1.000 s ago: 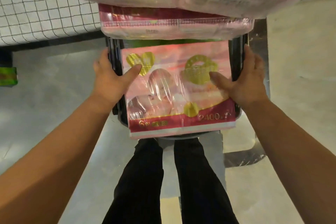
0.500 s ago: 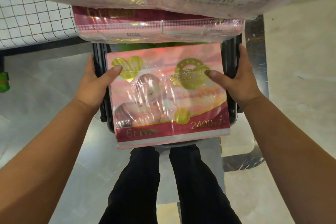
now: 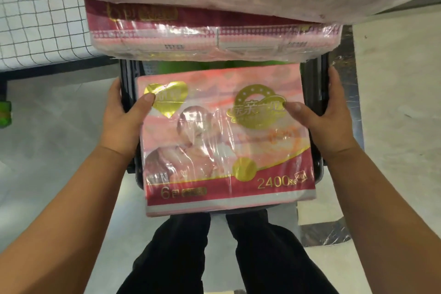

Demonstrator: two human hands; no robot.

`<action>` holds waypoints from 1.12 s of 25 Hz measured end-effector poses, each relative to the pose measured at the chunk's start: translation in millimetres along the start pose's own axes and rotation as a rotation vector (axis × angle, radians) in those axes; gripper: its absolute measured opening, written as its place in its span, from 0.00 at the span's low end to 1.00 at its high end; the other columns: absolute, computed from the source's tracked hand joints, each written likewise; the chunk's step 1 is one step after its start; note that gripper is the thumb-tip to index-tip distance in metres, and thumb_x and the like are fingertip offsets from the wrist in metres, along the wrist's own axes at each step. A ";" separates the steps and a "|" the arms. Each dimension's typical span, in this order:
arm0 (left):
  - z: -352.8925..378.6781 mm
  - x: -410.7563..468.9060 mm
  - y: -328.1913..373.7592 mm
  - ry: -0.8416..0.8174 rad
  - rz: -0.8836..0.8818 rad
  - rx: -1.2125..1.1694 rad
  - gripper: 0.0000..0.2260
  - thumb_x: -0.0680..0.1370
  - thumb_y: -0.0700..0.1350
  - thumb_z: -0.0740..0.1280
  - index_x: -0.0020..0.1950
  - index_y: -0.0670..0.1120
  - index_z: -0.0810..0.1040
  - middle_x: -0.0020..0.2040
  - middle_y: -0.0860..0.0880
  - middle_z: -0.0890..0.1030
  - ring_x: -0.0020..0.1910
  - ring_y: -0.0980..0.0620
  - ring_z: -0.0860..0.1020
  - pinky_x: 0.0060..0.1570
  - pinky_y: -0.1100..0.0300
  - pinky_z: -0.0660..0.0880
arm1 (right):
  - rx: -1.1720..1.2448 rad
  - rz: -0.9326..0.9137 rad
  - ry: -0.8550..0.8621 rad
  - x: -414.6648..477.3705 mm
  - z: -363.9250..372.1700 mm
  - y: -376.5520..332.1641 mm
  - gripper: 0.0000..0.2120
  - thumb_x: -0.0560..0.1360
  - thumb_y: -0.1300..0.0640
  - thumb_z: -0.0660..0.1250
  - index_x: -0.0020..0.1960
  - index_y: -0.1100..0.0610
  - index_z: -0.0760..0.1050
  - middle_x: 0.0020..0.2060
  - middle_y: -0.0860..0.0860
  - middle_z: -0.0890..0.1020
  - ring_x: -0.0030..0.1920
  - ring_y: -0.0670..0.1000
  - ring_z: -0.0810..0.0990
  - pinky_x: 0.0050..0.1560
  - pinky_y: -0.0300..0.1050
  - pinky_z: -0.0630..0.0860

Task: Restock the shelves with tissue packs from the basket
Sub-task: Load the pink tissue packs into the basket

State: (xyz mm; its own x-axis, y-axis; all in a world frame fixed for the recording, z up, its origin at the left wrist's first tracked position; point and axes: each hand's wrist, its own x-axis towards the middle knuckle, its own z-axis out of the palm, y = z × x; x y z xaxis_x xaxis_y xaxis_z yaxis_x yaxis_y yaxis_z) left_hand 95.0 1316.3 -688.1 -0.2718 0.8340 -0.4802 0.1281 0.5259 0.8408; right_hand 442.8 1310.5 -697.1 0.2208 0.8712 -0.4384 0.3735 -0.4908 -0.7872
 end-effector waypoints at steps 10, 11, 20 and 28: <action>-10.6 -23.1 14.6 -0.039 0.086 -0.013 0.25 0.67 0.54 0.71 0.61 0.64 0.68 0.61 0.58 0.77 0.60 0.59 0.77 0.56 0.61 0.75 | 0.158 -0.052 0.065 -36.2 3.2 -3.7 0.56 0.58 0.29 0.74 0.78 0.48 0.55 0.72 0.41 0.65 0.72 0.39 0.64 0.71 0.48 0.67; -12.2 -27.4 20.3 -0.044 0.086 -0.013 0.25 0.67 0.55 0.72 0.62 0.64 0.67 0.63 0.56 0.76 0.62 0.58 0.77 0.57 0.60 0.75 | 0.169 -0.050 0.066 -42.7 0.3 -9.6 0.55 0.58 0.29 0.74 0.77 0.47 0.56 0.71 0.42 0.67 0.70 0.38 0.66 0.69 0.46 0.69; -51.3 -68.2 105.9 -0.160 0.133 0.108 0.33 0.65 0.59 0.72 0.68 0.64 0.64 0.67 0.59 0.73 0.66 0.58 0.73 0.68 0.50 0.70 | 0.280 -0.022 0.177 -131.1 -35.7 -74.0 0.48 0.56 0.28 0.76 0.71 0.38 0.61 0.68 0.49 0.71 0.67 0.54 0.73 0.64 0.59 0.73; -98.3 -139.1 243.4 -0.482 0.213 0.235 0.39 0.62 0.62 0.74 0.71 0.66 0.63 0.68 0.50 0.74 0.65 0.49 0.75 0.65 0.42 0.71 | 0.402 0.116 0.428 -293.0 -67.8 -155.7 0.51 0.54 0.29 0.77 0.72 0.32 0.58 0.70 0.52 0.69 0.70 0.60 0.69 0.64 0.66 0.71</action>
State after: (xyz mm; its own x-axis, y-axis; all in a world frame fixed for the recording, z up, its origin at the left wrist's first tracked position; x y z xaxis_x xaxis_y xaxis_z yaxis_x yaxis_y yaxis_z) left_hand 70.3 1311.9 -392.1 0.2412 0.8785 -0.4123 0.3558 0.3152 0.8798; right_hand 381.0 1131.0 -416.7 0.6146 0.6895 -0.3834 -0.0266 -0.4676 -0.8835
